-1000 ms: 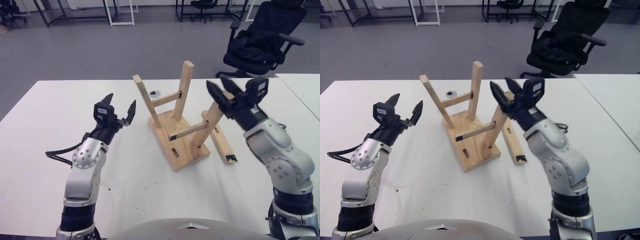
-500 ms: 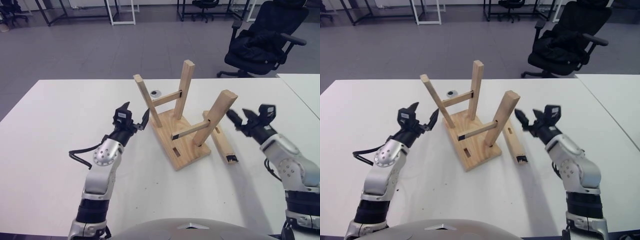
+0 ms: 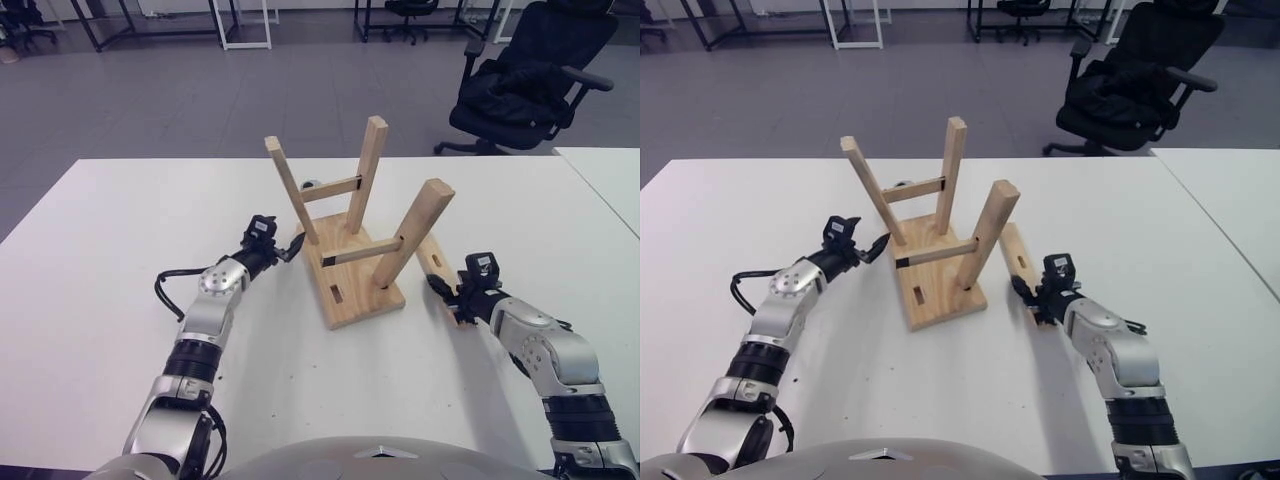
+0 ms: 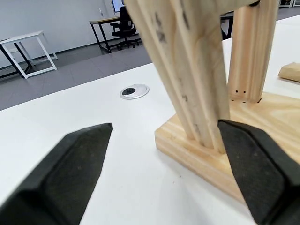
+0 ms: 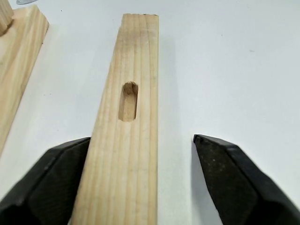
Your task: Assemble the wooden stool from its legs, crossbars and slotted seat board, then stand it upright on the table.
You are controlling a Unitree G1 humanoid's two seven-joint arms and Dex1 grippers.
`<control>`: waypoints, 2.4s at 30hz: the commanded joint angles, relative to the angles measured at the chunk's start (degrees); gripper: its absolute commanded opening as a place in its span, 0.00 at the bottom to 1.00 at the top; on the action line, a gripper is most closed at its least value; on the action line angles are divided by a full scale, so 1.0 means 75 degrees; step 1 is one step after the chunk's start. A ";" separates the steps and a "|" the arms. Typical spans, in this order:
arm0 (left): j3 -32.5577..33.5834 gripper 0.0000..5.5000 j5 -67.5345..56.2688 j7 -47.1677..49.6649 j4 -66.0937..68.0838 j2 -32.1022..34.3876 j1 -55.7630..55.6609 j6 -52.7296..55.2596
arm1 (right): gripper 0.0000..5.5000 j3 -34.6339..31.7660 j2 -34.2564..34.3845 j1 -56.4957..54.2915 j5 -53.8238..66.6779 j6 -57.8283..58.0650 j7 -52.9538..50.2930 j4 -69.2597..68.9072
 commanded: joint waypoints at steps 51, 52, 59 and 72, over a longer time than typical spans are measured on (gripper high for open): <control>0.3423 0.19 -1.0432 0.3325 -0.5619 0.0829 -0.2530 0.4003 | 0.55 0.2055 0.0623 -0.5792 -0.3127 -0.5475 0.3316 -0.0686; 0.3569 0.19 -1.0422 0.3344 -0.5528 0.0992 -0.2551 0.3999 | 0.59 0.2004 0.0547 -0.5776 -0.3166 -0.5442 0.3308 -0.0748; 0.4353 0.19 -1.1230 0.3525 -0.5907 0.2428 -0.1555 0.4832 | 0.72 -0.0438 -0.0298 -0.5137 -0.2533 -0.3719 0.2428 -0.1130; 0.3545 0.19 -1.0478 0.5643 -0.8148 0.0531 0.3613 0.4084 | 0.72 0.1139 0.0153 -0.0086 -0.4133 -0.4740 0.2282 0.1872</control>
